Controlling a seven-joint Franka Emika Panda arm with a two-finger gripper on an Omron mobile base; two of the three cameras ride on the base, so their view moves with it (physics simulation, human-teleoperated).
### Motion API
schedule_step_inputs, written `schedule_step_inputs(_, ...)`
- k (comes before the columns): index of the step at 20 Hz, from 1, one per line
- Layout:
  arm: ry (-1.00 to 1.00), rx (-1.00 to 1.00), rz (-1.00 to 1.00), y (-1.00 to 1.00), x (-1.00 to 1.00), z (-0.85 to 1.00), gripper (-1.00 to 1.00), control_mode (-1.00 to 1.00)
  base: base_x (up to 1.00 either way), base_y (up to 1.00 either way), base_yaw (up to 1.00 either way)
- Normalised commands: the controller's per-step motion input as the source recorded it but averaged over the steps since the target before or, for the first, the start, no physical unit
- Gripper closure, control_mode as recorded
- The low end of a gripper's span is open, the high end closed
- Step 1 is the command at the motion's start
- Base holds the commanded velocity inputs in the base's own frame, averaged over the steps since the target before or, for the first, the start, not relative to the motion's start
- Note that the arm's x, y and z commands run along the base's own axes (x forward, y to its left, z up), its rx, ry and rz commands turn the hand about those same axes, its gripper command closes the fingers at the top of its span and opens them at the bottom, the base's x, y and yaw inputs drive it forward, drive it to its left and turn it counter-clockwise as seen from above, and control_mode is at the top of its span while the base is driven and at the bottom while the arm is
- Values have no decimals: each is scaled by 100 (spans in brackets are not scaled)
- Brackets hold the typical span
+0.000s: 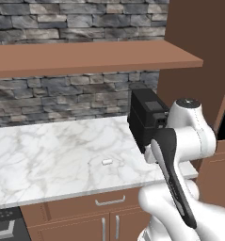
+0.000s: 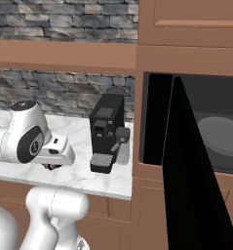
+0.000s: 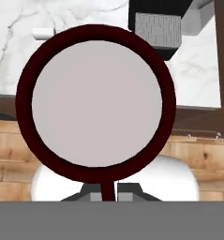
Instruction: Pick the mug from the counter and place it inside the microwave. Then close the microwave.
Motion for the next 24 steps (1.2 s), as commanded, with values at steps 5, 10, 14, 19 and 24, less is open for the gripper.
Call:
schedule_step_inputs(5,-6,0,-5,0,-32,39,100,-100,0,0,0)
schedule_step_inputs(10,-11,0,-1,0,-37,36,100,-100,0,0,0)
schedule_step_inputs(14,-15,0,0,0,-38,39,100,-100,0,0,0)
schedule_step_inputs(19,-13,0,0,0,-16,26,100,-100,0,0,0)
schedule_step_inputs(24,-7,0,0,0,-2,19,100,-100,0,0,0)
